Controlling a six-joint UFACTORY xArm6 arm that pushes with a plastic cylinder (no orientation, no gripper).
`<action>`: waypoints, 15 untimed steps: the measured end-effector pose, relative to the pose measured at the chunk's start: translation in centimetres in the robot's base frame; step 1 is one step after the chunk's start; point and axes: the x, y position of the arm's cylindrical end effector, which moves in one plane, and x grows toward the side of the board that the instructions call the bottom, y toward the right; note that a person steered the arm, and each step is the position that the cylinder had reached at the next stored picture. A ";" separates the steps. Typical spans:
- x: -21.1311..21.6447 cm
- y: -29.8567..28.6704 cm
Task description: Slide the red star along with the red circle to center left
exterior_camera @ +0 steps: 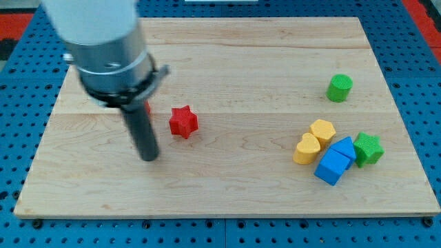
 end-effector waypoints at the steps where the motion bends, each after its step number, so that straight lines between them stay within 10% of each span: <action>1: -0.1 7.6; 15: -7.6 -3.0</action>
